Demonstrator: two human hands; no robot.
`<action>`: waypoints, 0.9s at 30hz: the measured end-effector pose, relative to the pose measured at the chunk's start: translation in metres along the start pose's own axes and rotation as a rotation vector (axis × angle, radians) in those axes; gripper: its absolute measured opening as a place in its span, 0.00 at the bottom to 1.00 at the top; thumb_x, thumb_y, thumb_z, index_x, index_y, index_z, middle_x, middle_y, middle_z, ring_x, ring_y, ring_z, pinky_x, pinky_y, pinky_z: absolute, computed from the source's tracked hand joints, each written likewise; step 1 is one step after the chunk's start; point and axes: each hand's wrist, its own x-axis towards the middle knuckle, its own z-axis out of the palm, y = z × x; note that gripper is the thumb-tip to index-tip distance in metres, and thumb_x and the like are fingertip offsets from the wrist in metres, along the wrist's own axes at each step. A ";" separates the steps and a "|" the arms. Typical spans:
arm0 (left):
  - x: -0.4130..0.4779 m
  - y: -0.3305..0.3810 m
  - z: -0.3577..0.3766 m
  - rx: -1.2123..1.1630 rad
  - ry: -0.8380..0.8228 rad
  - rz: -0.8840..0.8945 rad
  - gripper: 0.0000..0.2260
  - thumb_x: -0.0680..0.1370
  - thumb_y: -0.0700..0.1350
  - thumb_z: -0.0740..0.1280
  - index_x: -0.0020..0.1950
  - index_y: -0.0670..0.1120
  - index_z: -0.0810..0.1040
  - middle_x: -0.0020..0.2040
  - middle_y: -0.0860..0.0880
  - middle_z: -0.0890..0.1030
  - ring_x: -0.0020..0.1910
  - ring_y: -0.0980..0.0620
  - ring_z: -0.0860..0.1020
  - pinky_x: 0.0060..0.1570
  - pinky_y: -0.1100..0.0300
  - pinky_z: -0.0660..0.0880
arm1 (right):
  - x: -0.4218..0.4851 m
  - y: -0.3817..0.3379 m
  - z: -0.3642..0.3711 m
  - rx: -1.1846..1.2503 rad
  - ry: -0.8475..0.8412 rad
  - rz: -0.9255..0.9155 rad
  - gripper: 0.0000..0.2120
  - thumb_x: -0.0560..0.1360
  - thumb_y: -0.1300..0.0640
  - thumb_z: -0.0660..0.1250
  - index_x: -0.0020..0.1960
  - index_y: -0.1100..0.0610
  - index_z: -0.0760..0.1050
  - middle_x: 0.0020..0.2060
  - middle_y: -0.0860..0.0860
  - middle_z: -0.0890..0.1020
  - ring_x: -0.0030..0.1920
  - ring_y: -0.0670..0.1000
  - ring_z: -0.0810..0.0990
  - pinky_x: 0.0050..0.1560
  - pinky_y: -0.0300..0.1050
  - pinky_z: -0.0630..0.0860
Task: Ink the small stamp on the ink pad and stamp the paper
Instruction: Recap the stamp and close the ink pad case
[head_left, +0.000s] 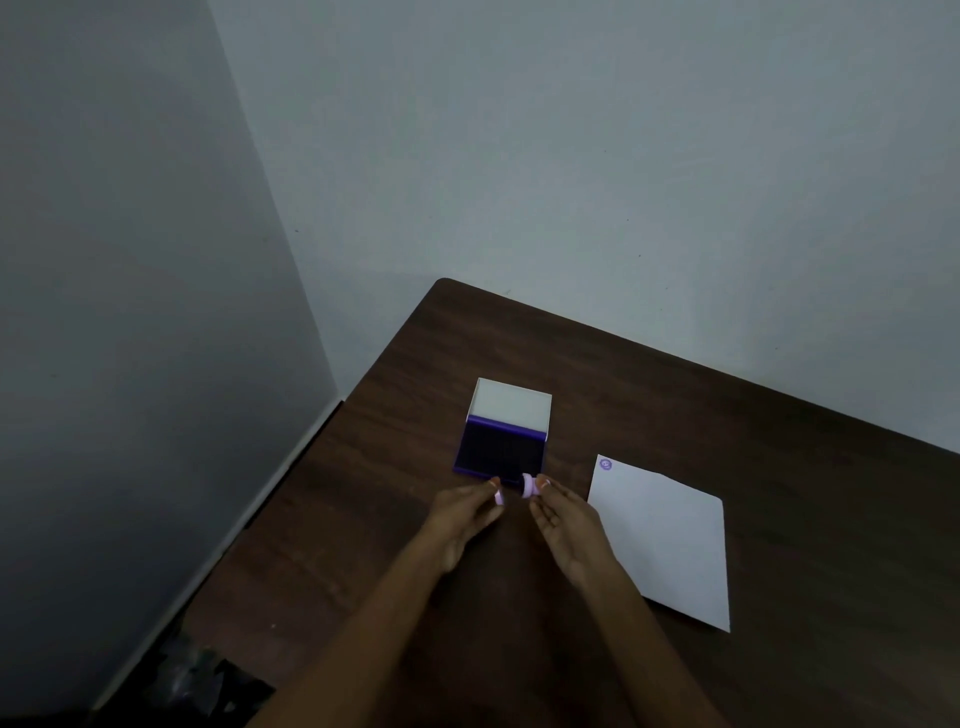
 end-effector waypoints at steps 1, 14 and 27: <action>0.000 0.003 0.001 -0.133 -0.023 -0.061 0.11 0.75 0.38 0.67 0.55 0.36 0.77 0.49 0.40 0.79 0.48 0.48 0.78 0.38 0.64 0.79 | 0.001 -0.001 0.000 0.019 -0.006 -0.004 0.16 0.77 0.67 0.58 0.63 0.69 0.66 0.66 0.67 0.69 0.42 0.47 0.76 0.36 0.30 0.77; 0.006 0.007 0.004 -0.175 -0.143 -0.127 0.11 0.75 0.38 0.66 0.56 0.37 0.78 0.50 0.38 0.82 0.48 0.47 0.80 0.37 0.62 0.81 | -0.001 0.002 0.003 -0.279 0.064 -0.064 0.17 0.72 0.55 0.68 0.60 0.59 0.74 0.54 0.55 0.79 0.52 0.52 0.77 0.56 0.46 0.73; 0.005 0.009 0.013 0.388 -0.087 -0.029 0.09 0.70 0.52 0.71 0.44 0.48 0.80 0.46 0.47 0.80 0.45 0.52 0.76 0.38 0.63 0.70 | -0.001 0.000 0.002 -0.381 0.119 -0.198 0.14 0.66 0.55 0.74 0.50 0.56 0.79 0.45 0.51 0.81 0.49 0.50 0.78 0.51 0.44 0.76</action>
